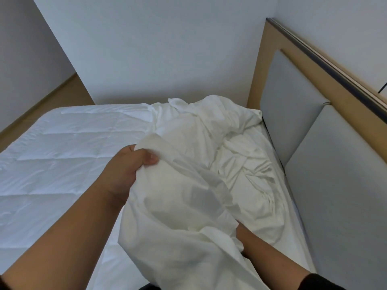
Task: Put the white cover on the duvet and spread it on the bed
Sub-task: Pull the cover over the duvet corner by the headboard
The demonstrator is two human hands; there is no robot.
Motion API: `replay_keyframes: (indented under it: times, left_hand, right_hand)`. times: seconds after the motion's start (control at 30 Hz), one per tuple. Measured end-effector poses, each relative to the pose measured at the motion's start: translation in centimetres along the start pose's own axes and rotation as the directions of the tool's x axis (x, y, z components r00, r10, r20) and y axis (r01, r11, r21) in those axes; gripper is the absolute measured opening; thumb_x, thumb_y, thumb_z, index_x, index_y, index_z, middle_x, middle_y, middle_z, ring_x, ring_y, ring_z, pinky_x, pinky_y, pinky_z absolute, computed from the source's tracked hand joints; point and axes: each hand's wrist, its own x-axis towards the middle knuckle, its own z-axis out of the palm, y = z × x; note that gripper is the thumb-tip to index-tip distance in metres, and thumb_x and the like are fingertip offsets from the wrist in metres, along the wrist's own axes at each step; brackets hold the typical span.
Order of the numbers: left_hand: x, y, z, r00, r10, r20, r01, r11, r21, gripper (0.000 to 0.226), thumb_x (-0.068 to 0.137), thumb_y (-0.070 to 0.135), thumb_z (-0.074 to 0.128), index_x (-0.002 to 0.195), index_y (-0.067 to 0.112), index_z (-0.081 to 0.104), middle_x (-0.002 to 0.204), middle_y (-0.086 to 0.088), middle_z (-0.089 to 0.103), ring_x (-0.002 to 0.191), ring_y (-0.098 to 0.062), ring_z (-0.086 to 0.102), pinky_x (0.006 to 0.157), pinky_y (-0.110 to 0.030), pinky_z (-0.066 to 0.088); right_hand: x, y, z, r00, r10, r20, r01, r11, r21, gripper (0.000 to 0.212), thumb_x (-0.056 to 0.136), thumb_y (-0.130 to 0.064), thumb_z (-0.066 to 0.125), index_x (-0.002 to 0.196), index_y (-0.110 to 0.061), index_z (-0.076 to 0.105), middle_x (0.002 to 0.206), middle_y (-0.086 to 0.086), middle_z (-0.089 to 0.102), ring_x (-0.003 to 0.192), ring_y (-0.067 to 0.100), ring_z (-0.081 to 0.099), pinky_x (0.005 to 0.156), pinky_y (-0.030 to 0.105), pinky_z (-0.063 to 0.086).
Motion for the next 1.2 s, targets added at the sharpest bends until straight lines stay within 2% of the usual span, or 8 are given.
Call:
replay_keyframes:
  times: [0.13, 0.33, 0.47, 0.57, 0.67, 0.87, 1.07, 1.2]
  left_hand:
    - [-0.1, -0.6, -0.4, 0.985, -0.044, 0.168, 0.043, 0.999, 0.006, 0.016, 0.056, 0.007, 0.055, 0.045, 0.012, 0.066, 0.049, -0.005, 0.059, 0.041, -0.016, 0.058, 0.041, -0.018, 0.045]
    - [0.6, -1.3, -0.3, 0.94, -0.206, 0.272, 0.178, 0.976, 0.122, 0.013, 0.057, 0.007, 0.057, 0.049, 0.009, 0.066, 0.054, -0.011, 0.061, 0.044, -0.02, 0.059, 0.044, -0.022, 0.047]
    - [0.3, -2.6, 2.1, 0.876, -0.315, 0.364, 0.23, 0.938, 0.259, 0.027, 0.048, 0.021, 0.073, 0.071, 0.009, 0.076, 0.075, -0.016, 0.071, 0.067, -0.028, 0.068, 0.072, -0.045, 0.06]
    - [0.0, -4.7, 2.1, 0.899, -0.34, 0.276, 0.227, 0.9, 0.371, 0.011, 0.056, 0.026, 0.08, 0.065, 0.02, 0.075, 0.07, -0.012, 0.066, 0.064, -0.015, 0.066, 0.064, -0.026, 0.058]
    - [1.1, -9.9, -1.0, 0.895, -0.414, 0.165, 0.322, 0.858, 0.401, 0.081, 0.046, 0.07, 0.088, 0.092, 0.007, 0.066, 0.093, -0.025, 0.068, 0.089, -0.037, 0.069, 0.078, -0.044, 0.06]
    - [-1.7, -7.3, -1.0, 0.975, -0.146, 0.17, 0.182, 0.958, -0.221, 0.026, 0.067, 0.022, 0.069, 0.089, 0.011, 0.079, 0.094, -0.016, 0.075, 0.086, -0.028, 0.073, 0.072, -0.033, 0.057]
    - [-0.9, -8.4, -3.2, 0.971, -0.216, -0.104, 0.177, 0.938, -0.299, 0.012, 0.085, 0.01, 0.064, 0.087, 0.002, 0.073, 0.079, -0.016, 0.074, 0.066, -0.026, 0.072, 0.055, -0.027, 0.054]
    - [-0.6, -8.2, -3.4, 0.948, -0.268, -0.174, 0.184, 0.904, -0.386, 0.015, 0.087, 0.011, 0.06, 0.087, 0.001, 0.072, 0.076, -0.015, 0.073, 0.061, -0.025, 0.071, 0.05, -0.026, 0.054]
  right_hand:
    - [2.1, -3.1, -3.4, 0.94, -0.261, -0.22, 0.266, 0.964, -0.01, 0.031, 0.1, -0.01, 0.05, 0.071, -0.02, 0.057, 0.07, -0.006, 0.055, 0.068, 0.011, 0.047, 0.06, 0.027, 0.04]
    - [-5.5, -20.8, -7.3, 0.532, -0.664, -0.526, 0.777, 0.629, -0.008, 0.023, 0.098, -0.015, 0.045, 0.076, -0.01, 0.052, 0.076, -0.001, 0.052, 0.076, 0.015, 0.046, 0.069, 0.037, 0.042]
    - [-13.9, -32.4, -2.5, 0.076, -0.917, -0.392, 0.985, 0.131, -0.115, 0.03, 0.099, -0.014, 0.05, 0.071, -0.019, 0.059, 0.065, -0.007, 0.056, 0.068, 0.007, 0.046, 0.063, 0.031, 0.041]
    - [-14.5, -34.7, 2.8, -0.095, -0.989, -0.113, 0.959, -0.061, -0.277, 0.025, 0.097, -0.012, 0.052, 0.083, 0.007, 0.062, 0.078, 0.02, 0.061, 0.067, 0.014, 0.047, 0.062, 0.03, 0.041]
    - [-8.6, -32.9, 3.4, 0.027, -0.993, 0.118, 0.834, -0.042, -0.55, 0.016, 0.095, -0.014, 0.049, 0.093, -0.01, 0.064, 0.084, 0.002, 0.066, 0.079, 0.022, 0.059, 0.074, 0.034, 0.049]
    - [3.3, -23.4, -1.4, 0.755, -0.631, -0.18, 0.473, 0.713, -0.517, 0.03, 0.098, -0.048, 0.053, 0.119, -0.027, 0.056, 0.098, -0.006, 0.067, 0.096, 0.024, 0.067, 0.086, 0.044, 0.054]
    - [0.0, -12.0, 0.4, 0.876, -0.24, 0.418, 0.302, 0.949, -0.087, 0.033, 0.095, -0.029, 0.062, 0.124, -0.013, 0.067, 0.119, 0.004, 0.073, 0.113, 0.023, 0.068, 0.091, 0.033, 0.056]
    - [-0.4, -10.0, 1.8, 0.875, -0.283, 0.393, 0.319, 0.947, -0.028, 0.036, 0.093, -0.006, 0.069, 0.126, -0.017, 0.062, 0.112, -0.013, 0.075, 0.105, 0.005, 0.07, 0.078, 0.016, 0.054]
